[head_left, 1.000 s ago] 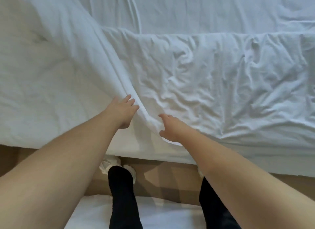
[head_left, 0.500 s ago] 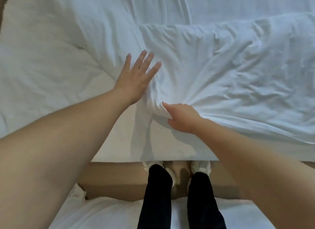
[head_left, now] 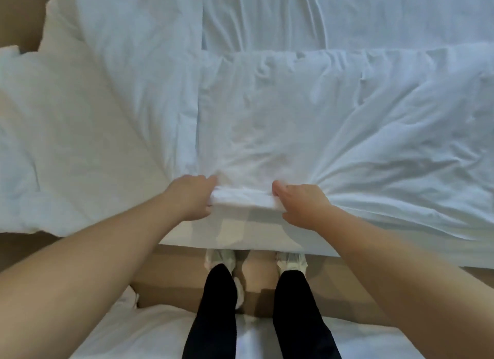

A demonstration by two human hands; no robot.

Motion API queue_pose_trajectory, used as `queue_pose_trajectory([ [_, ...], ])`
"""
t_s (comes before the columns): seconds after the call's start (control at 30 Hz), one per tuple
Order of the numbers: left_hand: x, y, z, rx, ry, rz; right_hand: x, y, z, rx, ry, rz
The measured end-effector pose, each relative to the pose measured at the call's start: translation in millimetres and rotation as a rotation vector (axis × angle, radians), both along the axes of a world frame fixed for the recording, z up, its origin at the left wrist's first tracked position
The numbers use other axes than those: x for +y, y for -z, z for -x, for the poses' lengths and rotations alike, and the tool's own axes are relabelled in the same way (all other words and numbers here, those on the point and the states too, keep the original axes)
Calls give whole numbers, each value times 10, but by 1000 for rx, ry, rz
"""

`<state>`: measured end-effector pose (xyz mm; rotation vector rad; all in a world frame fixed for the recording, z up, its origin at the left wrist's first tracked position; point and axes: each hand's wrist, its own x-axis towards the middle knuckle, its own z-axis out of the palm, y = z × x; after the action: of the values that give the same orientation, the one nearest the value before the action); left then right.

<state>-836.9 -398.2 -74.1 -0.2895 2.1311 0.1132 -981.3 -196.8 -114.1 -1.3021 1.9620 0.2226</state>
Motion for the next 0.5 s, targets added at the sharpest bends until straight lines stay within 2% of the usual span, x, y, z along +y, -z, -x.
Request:
queue_pose_trajectory([
  [0.07,18,196,-113,-51,111,60,-35,141,-156,67,-8,-122],
  [0.13,-105,318,-96,-9,384,251,-138,249,-359,69,32,-212],
  [0.23,-568,324,76,7,725,473,-499,353,-660,23,101,-118],
  [0.33,-1204,134,226,11,829,596,-1210,379,-984,-28,216,60],
  [0.4,-1501,-17,244,-64,885,627,-1732,336,-1111,-26,415,142],
  [0.47,-1719,-132,116,-160,735,505,-2176,237,-1143,-56,585,200],
  [0.5,-1791,-181,-36,-200,626,407,-2348,170,-1152,-92,567,210],
])
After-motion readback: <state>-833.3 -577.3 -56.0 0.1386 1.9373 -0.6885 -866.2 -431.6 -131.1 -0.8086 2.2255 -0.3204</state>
